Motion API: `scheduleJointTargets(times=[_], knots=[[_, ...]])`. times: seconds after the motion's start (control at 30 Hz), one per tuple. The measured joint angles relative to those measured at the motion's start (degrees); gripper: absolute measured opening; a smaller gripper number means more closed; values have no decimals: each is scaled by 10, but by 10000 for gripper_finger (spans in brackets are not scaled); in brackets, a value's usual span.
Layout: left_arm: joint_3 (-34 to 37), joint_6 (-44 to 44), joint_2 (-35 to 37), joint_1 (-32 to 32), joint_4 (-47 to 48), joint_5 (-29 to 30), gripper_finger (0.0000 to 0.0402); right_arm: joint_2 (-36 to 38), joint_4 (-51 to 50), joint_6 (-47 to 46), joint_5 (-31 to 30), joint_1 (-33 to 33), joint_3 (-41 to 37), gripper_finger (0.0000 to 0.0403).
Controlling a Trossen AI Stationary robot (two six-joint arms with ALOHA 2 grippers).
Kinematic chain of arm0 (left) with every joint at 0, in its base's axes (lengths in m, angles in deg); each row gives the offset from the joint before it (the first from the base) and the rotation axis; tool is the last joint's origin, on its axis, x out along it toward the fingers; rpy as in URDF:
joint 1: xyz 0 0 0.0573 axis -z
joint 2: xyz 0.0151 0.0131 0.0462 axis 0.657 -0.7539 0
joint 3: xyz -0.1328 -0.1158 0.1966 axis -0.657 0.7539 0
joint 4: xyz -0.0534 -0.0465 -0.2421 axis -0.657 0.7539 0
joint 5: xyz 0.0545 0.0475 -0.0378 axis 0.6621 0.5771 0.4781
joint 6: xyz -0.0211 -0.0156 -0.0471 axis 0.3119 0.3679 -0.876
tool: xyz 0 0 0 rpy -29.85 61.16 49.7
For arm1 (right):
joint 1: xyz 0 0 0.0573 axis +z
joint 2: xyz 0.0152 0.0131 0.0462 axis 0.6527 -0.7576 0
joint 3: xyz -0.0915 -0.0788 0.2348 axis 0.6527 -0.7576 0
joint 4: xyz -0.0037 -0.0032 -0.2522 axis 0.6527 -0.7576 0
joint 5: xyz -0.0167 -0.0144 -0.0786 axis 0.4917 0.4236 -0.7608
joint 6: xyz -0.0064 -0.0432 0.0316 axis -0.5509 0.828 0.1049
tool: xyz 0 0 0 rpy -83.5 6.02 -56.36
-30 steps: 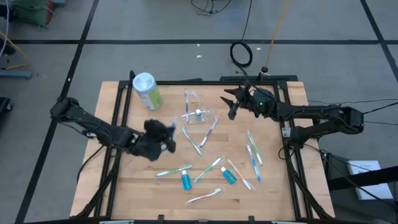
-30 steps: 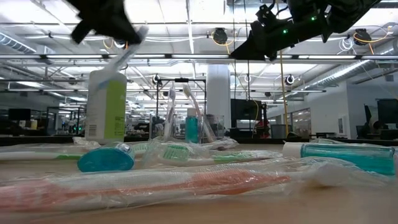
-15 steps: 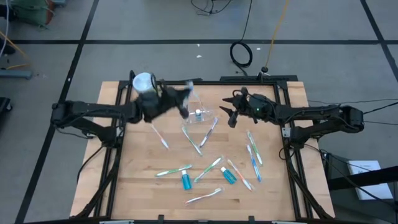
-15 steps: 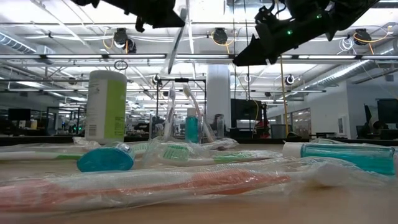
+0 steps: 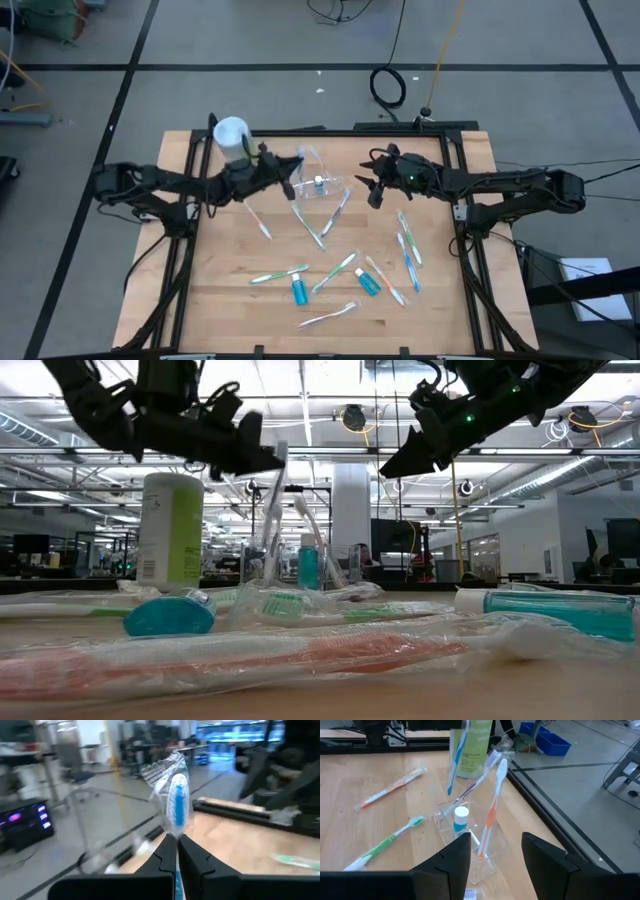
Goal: Pick & Place toothbrushing station
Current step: Put the blue toothbrush into the transparent organizer, then put the purple toothbrush into the transparent organizer
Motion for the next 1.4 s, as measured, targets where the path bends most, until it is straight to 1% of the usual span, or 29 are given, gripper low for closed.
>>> scheduleJointTargets(times=[0.07, 0.13, 0.33, 0.47, 0.67, 0.87, 0.97, 1.1, 1.17, 1.23, 1.27, 1.3, 1.33, 1.37, 1.4], knots=[[17, -19, 3, 10, -10, 43, 9, 0, -1, 0, 0, 1, 0, 169], [33, -49, 2, 16, -6, 66, 12, 0, -1, 0, 0, 1, 0, 169], [50, -154, 1, 30, 65, 75, 4, 0, 2, 0, -1, 1, 0, 169], [50, -148, 2, 36, 71, 75, 10, 0, 5, 5, -1, 1, 0, 169], [50, -147, 2, 37, 79, 81, 47, 0, 23, 6, -1, 1, 0, 169], [50, -160, 2, 37, 94, 81, 104, 0, 24, 6, -1, 1, 0, 169], [50, -144, 2, 37, 94, 81, 129, 0, 24, 6, -1, 1, 0, 169], [50, -142, 2, 37, 94, 81, 148, 0, 21, 14, 2, 1, 0, 169], [50, -141, 2, 37, 94, 81, 148, -1, 20, 46, 34, 1, 0, 169], [50, -140, 2, 37, 94, 81, 146, -8, 25, 74, 89, 1, 0, 169], [50, -137, 2, 37, 94, 80, 144, -12, 27, 79, 114, 1, 0, 169], [50, -132, 2, 37, 94, 78, 142, -18, 37, 79, 126, 2, -1, 169], [49, -129, 2, 36, 95, 67, 140, -29, 59, 73, 128, 2, -1, 169], [49, -124, 2, 33, 98, 41, 138, -39, 81, 67, 121, 2, 0, 169], [49, -113, 2, 30, 100, 2, 135, -50, 96, 62, 118, 1, 0, 169]])
